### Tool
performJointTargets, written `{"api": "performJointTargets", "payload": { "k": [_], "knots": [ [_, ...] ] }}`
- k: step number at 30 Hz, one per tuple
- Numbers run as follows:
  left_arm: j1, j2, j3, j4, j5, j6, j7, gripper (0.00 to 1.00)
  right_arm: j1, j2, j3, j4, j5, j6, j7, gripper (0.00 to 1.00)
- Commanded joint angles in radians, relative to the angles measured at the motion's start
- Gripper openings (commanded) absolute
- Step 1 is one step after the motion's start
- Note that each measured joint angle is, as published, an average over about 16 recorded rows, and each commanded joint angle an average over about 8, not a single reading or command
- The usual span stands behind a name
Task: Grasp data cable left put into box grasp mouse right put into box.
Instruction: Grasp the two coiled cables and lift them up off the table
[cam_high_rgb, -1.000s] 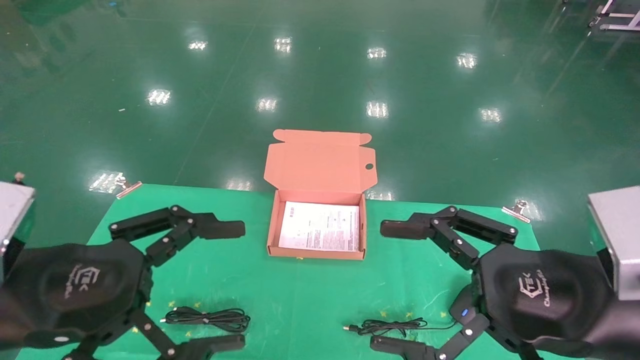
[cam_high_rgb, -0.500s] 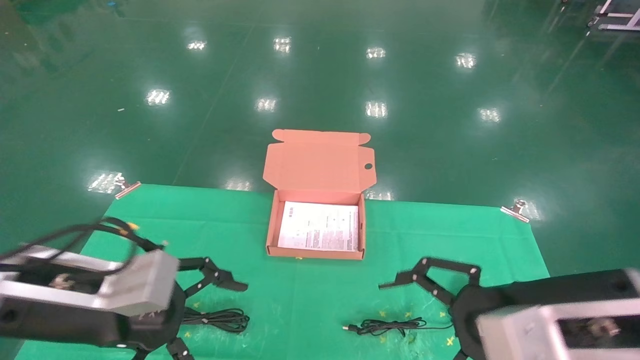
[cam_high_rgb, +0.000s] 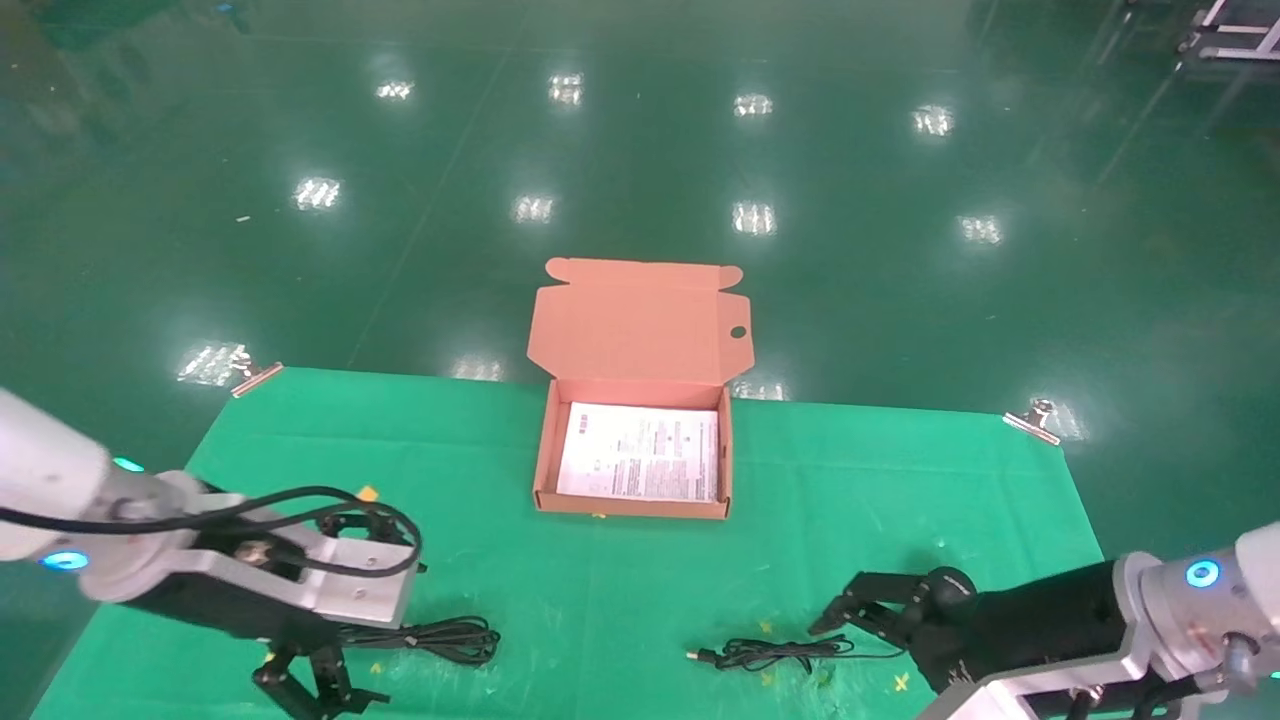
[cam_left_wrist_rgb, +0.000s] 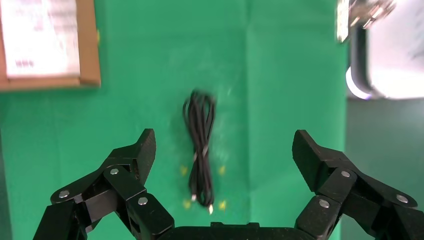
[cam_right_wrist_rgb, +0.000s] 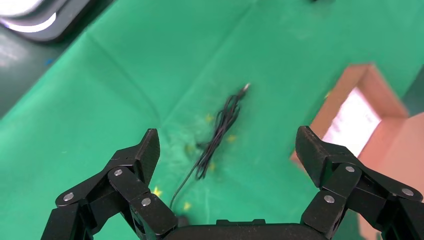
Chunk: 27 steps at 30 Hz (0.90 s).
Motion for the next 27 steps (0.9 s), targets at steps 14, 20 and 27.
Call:
{"api": "performJointTargets", "payload": {
  "k": [14,20,27],
  "knots": [
    [0.057,0.115,0.046,0.282,0.118,-0.152,-0.019,1.00,-0.096,-0.076,-0.067,-0.013,-0.254,0.181,0.178,1.00],
    [0.064,0.167,0.038,0.460,0.100,-0.197,0.032,1.00,-0.122,-0.116,-0.078,-0.038,-0.319,0.228,0.267,1.00],
    [0.060,0.232,0.044,0.641,0.108,-0.244,0.119,1.00,-0.133,-0.178,-0.092,-0.120,-0.361,0.267,0.312,1.00]
  ]
}}
